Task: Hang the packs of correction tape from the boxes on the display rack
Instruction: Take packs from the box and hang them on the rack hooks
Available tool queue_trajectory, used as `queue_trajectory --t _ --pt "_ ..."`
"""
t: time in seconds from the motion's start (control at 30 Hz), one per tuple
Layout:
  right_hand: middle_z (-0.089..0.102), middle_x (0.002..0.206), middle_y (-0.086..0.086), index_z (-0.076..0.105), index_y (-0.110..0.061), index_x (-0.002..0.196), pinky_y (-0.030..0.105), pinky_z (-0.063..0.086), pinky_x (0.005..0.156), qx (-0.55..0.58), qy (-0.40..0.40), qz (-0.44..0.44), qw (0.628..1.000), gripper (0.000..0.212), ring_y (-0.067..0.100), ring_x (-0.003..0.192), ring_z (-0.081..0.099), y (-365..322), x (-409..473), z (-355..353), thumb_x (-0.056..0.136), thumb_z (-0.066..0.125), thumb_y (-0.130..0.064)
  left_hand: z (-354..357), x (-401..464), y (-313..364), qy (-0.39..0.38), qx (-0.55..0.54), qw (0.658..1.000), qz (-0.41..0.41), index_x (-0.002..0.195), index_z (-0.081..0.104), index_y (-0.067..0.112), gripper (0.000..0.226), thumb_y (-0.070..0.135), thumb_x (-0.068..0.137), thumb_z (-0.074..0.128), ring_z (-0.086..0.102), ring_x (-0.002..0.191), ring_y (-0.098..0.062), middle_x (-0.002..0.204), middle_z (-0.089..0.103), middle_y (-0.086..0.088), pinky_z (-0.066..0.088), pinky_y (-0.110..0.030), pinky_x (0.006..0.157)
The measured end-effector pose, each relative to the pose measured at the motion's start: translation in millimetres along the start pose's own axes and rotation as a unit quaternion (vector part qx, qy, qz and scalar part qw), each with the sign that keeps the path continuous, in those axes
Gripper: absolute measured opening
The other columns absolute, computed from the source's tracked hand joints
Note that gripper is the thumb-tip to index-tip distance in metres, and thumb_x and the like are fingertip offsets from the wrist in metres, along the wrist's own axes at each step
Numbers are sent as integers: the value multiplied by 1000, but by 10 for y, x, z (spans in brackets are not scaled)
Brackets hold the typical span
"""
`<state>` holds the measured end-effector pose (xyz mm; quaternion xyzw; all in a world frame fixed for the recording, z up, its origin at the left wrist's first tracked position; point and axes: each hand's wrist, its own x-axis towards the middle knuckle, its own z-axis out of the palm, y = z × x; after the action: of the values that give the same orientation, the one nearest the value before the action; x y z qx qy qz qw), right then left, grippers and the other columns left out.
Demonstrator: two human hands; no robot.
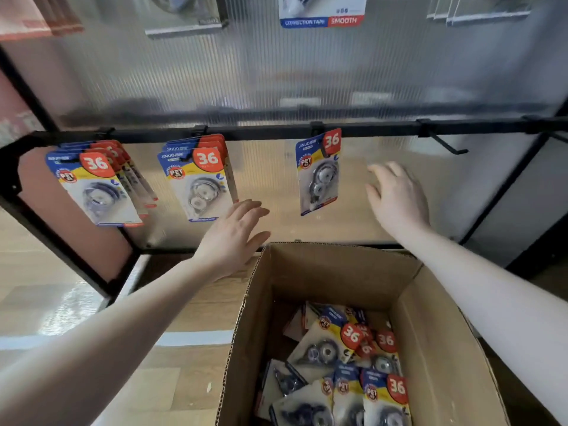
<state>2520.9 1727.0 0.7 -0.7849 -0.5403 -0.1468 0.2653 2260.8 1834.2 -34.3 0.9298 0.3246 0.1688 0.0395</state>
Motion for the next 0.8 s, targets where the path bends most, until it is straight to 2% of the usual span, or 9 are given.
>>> queue_trajectory --t 0.1,0.23,0.33,0.47,0.53,0.63,0.7,0.8 --pt "56 123 14 56 -5 122 38 39 96 -17 -32 2 999 31 32 115 49 193 -368 76 92 51 -11 119 -60 119 -26 8 1000 7 123 55 10 58 49 86 33 42 127 -29 131 53 -10 43 -46 98" --pt "63 110 16 62 -3 113 39 47 87 -33 -59 -4 998 26 35 101 58 388 -785 224 89 57 -8 272 -128 379 -48 31 997 44 129 50 11 47 39 92 48 35 134 -26 138 47 -9 41 -44 101" --pt "64 107 15 66 -4 106 41 50 80 -53 -119 -7 991 22 35 100 58 461 -1029 377 86 60 -7 453 -187 550 -88 53 992 79 138 40 12 50 35 94 48 26 139 -24 146 37 -7 30 -39 111" --pt "62 107 18 70 -7 88 46 54 74 -98 -147 -62 982 22 39 98 60 480 -1222 490 67 73 0 809 -232 664 -166 79 978 97 145 26 14 55 39 97 39 14 142 -19 152 25 -5 13 -30 115" --pt "62 112 16 68 -9 93 45 52 81 -124 -166 -113 972 24 38 102 60 499 -1317 579 70 69 -1 1009 -263 698 -213 84 970 86 147 22 15 57 40 97 37 10 143 -18 154 20 -4 13 -30 114" --pt "48 129 9 54 -13 123 39 38 101 -124 -258 -104 952 36 29 121 45 607 -1457 783 89 44 -3 1274 -308 710 -286 65 955 51 148 18 16 61 42 96 40 6 143 -18 155 15 -3 15 -34 115" --pt "45 128 6 47 -14 128 34 35 101 -136 -313 -60 938 39 24 120 42 716 -1498 870 91 38 -4 1403 -300 706 -321 65 943 62 148 15 17 64 42 96 42 5 143 -18 155 13 -2 15 -36 116" --pt "49 121 5 48 -13 122 31 38 95 -165 -386 -8 908 34 23 114 46 823 -1547 965 89 44 -5 1561 -224 736 -350 67 929 101 149 11 18 66 44 95 40 3 144 -18 156 9 -2 11 -36 116"
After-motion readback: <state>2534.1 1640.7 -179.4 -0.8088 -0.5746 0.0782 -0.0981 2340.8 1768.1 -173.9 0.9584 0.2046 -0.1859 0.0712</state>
